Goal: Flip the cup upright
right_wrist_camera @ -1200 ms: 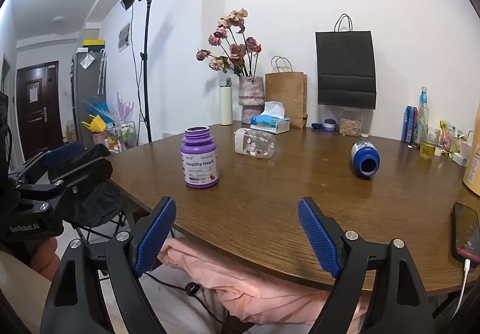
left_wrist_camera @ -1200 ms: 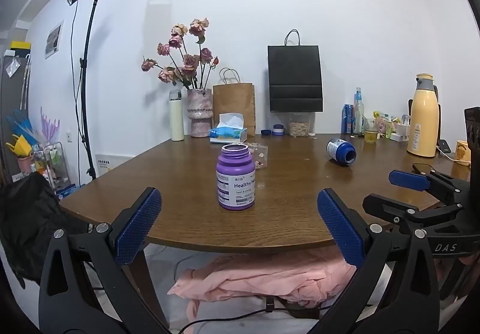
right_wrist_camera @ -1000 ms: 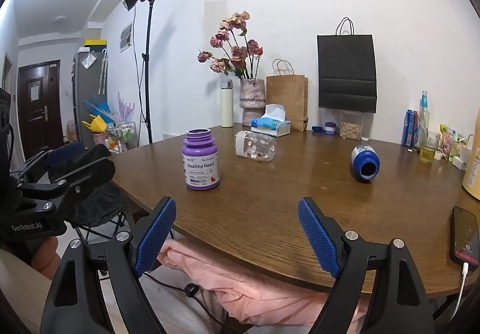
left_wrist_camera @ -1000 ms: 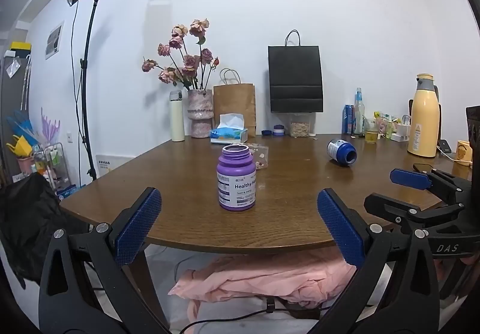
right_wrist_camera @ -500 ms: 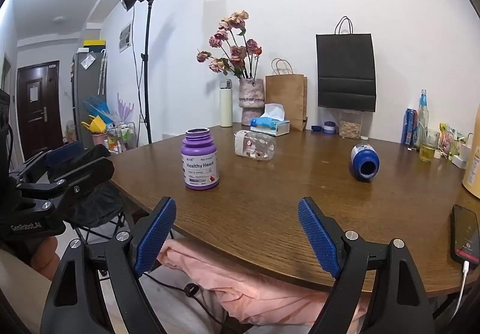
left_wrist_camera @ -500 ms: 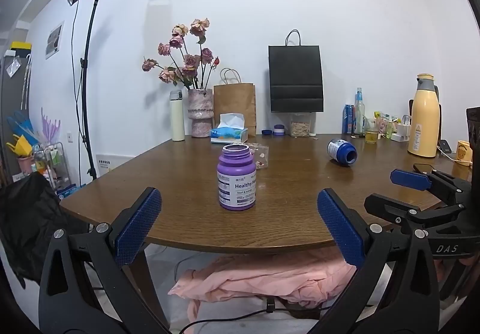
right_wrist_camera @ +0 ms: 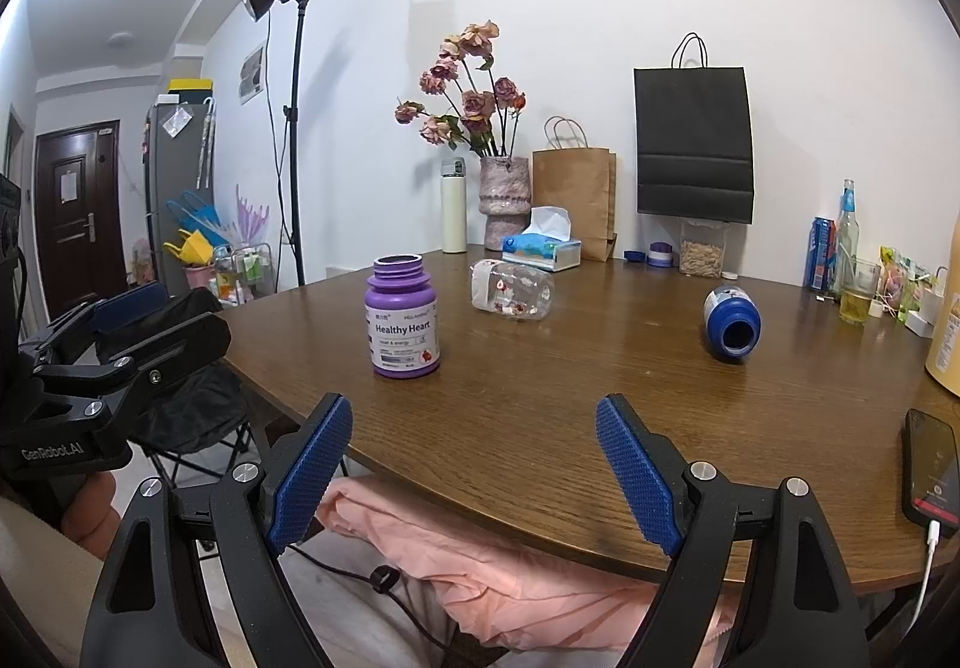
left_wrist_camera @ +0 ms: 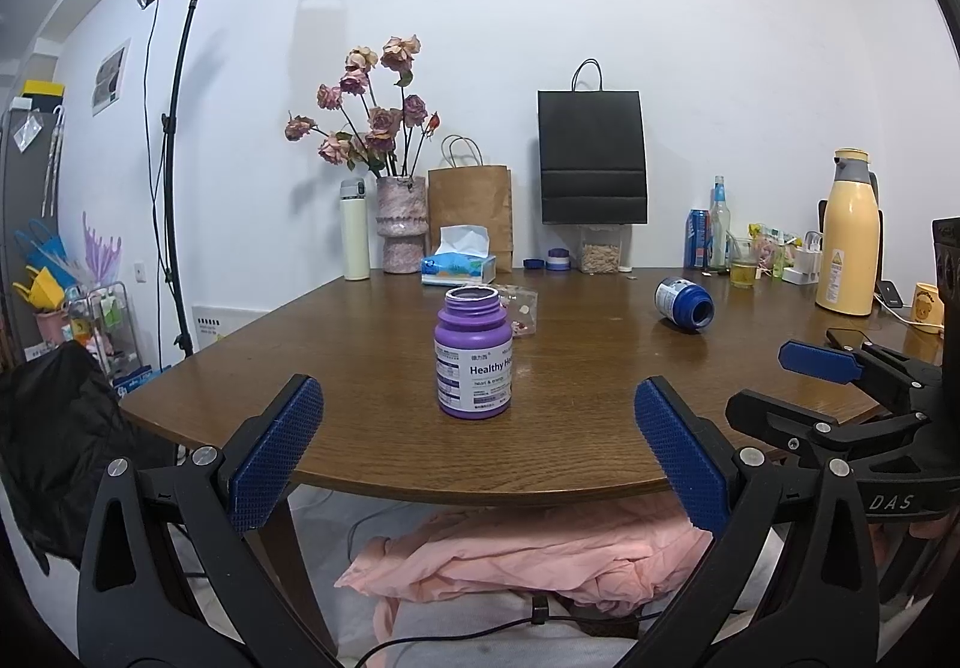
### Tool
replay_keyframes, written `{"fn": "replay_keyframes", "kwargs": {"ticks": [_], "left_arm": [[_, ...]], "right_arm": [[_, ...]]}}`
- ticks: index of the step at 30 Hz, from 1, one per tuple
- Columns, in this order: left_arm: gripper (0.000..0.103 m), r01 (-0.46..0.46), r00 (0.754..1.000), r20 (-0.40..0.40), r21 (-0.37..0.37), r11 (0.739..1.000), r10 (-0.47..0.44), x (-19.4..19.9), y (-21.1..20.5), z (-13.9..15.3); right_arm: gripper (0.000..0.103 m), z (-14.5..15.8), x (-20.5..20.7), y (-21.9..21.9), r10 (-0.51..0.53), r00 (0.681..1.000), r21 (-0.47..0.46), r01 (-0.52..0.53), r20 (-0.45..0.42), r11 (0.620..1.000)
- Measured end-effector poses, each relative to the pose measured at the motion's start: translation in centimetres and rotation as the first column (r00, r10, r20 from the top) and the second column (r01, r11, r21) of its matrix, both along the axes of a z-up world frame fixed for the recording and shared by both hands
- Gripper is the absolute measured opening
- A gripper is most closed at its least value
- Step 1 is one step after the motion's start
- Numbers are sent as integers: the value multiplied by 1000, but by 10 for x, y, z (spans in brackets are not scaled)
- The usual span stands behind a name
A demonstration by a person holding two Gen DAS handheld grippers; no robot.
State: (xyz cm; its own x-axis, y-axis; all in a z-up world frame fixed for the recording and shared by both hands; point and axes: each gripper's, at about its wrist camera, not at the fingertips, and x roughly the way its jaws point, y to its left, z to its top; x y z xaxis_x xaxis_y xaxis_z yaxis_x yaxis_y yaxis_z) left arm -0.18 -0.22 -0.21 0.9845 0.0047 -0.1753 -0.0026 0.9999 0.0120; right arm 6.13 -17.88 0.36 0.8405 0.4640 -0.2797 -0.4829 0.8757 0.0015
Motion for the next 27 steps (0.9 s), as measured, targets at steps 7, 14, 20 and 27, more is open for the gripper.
{"fn": "replay_keyframes", "kwargs": {"ticks": [7, 14, 20, 27], "left_arm": [[103, 1, 1000, -1, -1, 1000, -1, 0, 0, 0], [103, 0, 1000, -2, -2, 1000, 0, 1, -1, -2], [103, 1, 1000, -3, -2, 1000, -1, 1, 0, -2], [103, 0, 1000, -3, -3, 1000, 0, 1, 0, -2]], "right_arm": [[88, 0, 1, 0, 0, 1000, 0, 0, -1, 1000], [88, -2, 1, 1, -1, 1000, 0, 1, -1, 1000], [88, -3, 1, 1, 0, 1000, -3, 0, 1, 1000], [88, -3, 1, 1, -1, 1000, -3, 1, 0, 1000]]}}
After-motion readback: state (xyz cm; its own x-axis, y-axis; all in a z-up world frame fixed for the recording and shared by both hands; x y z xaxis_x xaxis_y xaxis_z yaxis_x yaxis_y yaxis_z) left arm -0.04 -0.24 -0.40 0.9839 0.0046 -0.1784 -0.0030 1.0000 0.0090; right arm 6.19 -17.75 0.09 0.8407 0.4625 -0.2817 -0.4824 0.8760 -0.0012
